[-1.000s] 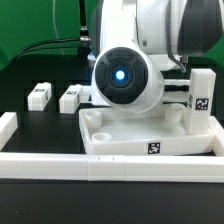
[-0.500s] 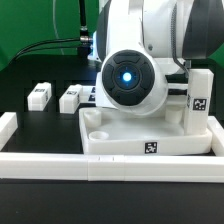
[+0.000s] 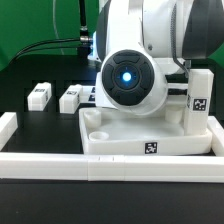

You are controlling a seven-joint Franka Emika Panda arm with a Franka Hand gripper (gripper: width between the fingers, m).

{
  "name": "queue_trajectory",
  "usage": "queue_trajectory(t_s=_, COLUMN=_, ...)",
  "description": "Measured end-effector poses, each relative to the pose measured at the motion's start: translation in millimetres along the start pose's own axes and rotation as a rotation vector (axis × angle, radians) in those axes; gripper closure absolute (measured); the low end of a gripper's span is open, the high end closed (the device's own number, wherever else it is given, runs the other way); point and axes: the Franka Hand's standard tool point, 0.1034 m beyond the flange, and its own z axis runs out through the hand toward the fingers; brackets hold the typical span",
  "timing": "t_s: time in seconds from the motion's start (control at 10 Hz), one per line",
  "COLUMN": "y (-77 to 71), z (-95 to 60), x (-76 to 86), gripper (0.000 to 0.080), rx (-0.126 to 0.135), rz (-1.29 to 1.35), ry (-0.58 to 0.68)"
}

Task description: Assemble desk

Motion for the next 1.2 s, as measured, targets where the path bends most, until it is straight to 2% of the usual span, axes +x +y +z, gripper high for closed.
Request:
queue_trajectory(t_s=0.2, y=-0.2, z=-2.5, x=0.5, gripper=0.0514, rx=0.001, rz=-0.001, ry=0.005)
queue_trajectory(t_s=0.3, y=-0.5, z=-6.8, x=-3.5, gripper=0.0514, rx=0.001, rz=-0.005, ry=0.003)
queue_trajectory(t_s=0.4, y=-1.0, z=-16.8, x=-14.6, gripper=0.0514, rx=0.002, rz=-0.016, ry=-0.004)
queue_trajectory(t_s=0.5, y=-1.9, z=-33.4, x=-32.9, gripper=0.0514, rx=0.008, rz=-0.034, ry=-0.023)
queue_trajectory(t_s=0.6, y=-3.8, z=-57.4, x=-49.0, gripper=0.0512, rx=0.015, rz=-0.050, ry=-0.027)
queue_trajectory(t_s=0.7, y=-4.6, z=-74.2, x=-56.8, gripper=0.0512, rx=0.019, rz=-0.061, ry=-0.031)
queue_trajectory(t_s=0.8, y=-5.4, z=-87.7, x=-57.0, gripper=0.0512, rx=0.023, rz=-0.069, ry=-0.010)
queue_trajectory(t_s=0.9, y=-6.3, z=-87.1, x=-48.9, gripper=0.0512, rx=0.024, rz=-0.067, ry=0.036)
queue_trajectory(t_s=1.1, y=-6.3, z=-90.3, x=-45.6, gripper=0.0512, rx=0.027, rz=-0.071, ry=0.066)
queue_trajectory(t_s=1.2, y=-5.6, z=-104.1, x=-41.3, gripper=0.0512, rx=0.032, rz=-0.108, ry=0.156)
